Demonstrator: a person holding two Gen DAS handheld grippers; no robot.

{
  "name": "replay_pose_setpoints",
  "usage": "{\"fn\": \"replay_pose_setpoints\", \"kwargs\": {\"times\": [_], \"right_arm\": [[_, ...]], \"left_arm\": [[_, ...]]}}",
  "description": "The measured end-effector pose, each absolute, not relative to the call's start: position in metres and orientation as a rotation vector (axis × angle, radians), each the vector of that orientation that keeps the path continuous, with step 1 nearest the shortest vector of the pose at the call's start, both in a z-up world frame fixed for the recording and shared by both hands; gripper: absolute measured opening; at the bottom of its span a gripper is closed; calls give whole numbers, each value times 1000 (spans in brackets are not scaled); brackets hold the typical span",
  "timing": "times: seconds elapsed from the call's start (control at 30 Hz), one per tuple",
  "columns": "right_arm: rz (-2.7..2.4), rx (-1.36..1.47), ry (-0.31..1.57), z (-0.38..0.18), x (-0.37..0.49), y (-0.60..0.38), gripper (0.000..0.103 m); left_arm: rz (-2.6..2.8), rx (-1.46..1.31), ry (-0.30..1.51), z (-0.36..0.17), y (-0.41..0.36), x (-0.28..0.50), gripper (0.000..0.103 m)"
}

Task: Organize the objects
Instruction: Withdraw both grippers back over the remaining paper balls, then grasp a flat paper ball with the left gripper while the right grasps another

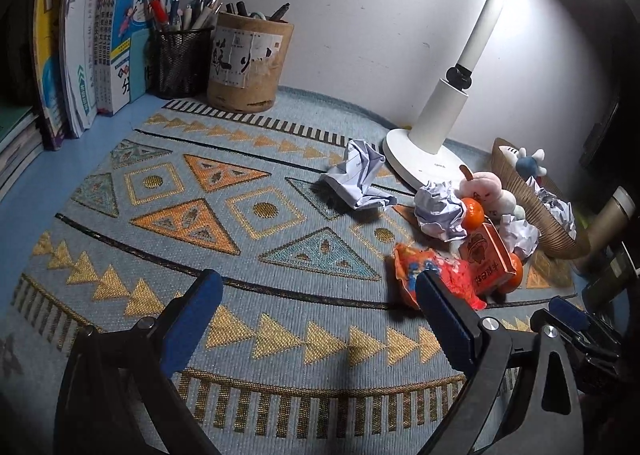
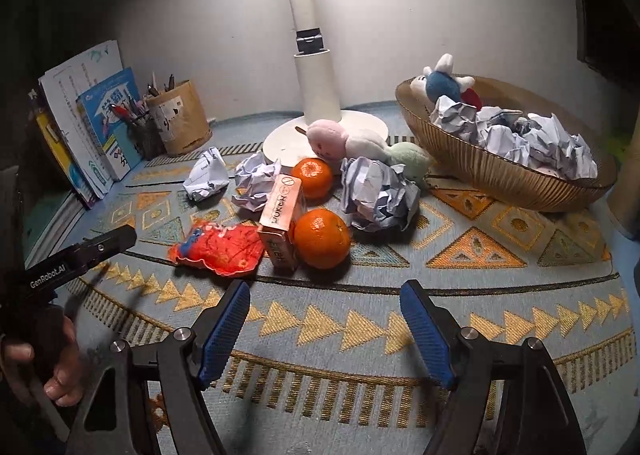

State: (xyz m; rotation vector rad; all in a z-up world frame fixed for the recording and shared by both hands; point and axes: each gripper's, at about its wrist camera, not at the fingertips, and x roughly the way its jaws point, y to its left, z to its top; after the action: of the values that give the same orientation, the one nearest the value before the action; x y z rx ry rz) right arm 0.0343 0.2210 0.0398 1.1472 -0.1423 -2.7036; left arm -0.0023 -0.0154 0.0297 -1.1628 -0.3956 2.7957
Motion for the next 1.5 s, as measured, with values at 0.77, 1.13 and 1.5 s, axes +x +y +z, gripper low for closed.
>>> {"fn": "replay_pose_setpoints", "kwargs": {"times": [0.77,1.13,1.5], "right_arm": [[-2540,1374,-92,24,-116,153,60],[-2484,1188,-343,44,-96,191,42],[-2790,1085,-142,73,36,261,42]], "left_arm": [[2624,-1224,215,12,29,-129,64],[2642,-1141,148,25,17,-102,42],[2561,-1008,-129,56,46,0,42]]}}
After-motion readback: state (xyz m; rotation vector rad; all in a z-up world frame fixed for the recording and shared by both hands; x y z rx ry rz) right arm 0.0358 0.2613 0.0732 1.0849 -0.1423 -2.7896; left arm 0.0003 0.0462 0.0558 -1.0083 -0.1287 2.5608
